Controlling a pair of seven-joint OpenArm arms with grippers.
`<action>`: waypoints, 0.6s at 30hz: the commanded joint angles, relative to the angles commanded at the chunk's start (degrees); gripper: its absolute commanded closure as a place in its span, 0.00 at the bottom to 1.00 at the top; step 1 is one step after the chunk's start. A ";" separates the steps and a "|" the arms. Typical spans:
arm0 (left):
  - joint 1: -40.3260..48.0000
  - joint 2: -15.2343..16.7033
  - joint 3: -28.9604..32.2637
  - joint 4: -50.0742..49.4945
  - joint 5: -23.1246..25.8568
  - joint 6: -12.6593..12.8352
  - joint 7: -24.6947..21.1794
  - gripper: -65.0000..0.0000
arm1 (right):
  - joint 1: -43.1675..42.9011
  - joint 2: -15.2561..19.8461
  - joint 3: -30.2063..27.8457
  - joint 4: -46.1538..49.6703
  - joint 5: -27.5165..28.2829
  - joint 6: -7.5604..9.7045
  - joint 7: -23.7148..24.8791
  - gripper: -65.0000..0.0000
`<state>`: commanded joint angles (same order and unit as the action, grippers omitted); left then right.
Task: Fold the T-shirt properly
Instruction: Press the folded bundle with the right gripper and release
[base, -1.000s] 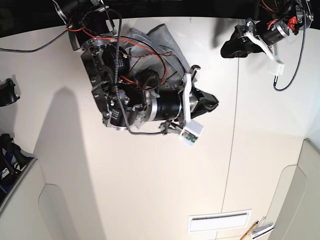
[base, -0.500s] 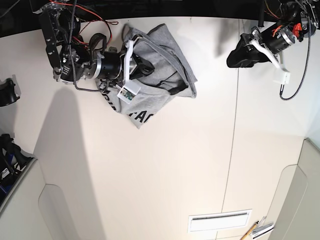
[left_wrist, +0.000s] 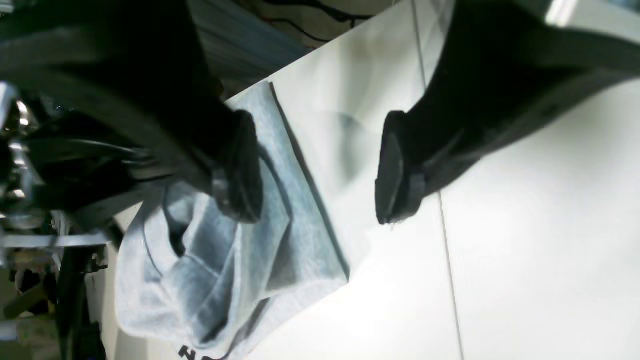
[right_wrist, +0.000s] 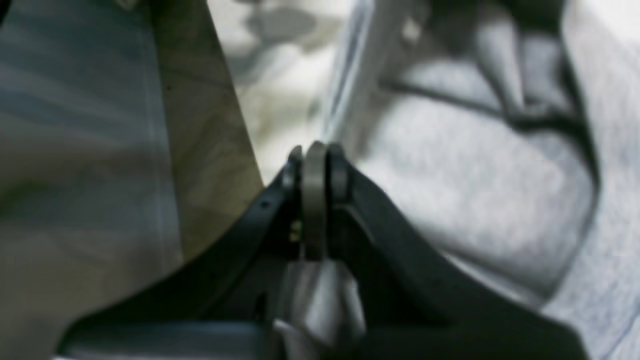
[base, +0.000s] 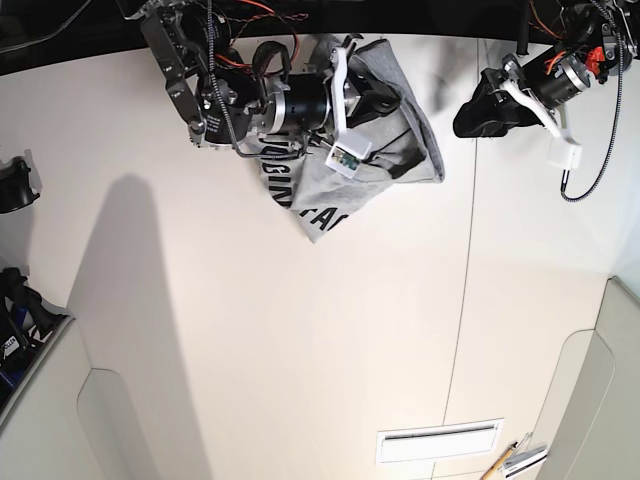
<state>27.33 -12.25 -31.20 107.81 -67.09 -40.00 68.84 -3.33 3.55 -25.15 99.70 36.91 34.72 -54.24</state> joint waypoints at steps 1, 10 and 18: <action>0.00 0.00 0.00 0.00 -0.04 0.00 0.00 0.40 | 0.00 -0.79 -0.02 0.11 0.20 0.00 0.00 1.00; -0.02 -0.33 0.00 0.02 -6.38 0.00 4.48 0.59 | 0.11 -3.39 -0.74 0.66 3.02 0.00 -7.17 1.00; -1.14 -0.37 0.00 0.09 -10.67 0.00 5.18 0.53 | -0.04 3.54 1.03 13.29 3.91 -1.53 -13.00 0.95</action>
<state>26.20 -12.62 -31.20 107.90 -77.76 -40.00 74.02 -3.38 7.09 -24.12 112.99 40.82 33.19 -67.24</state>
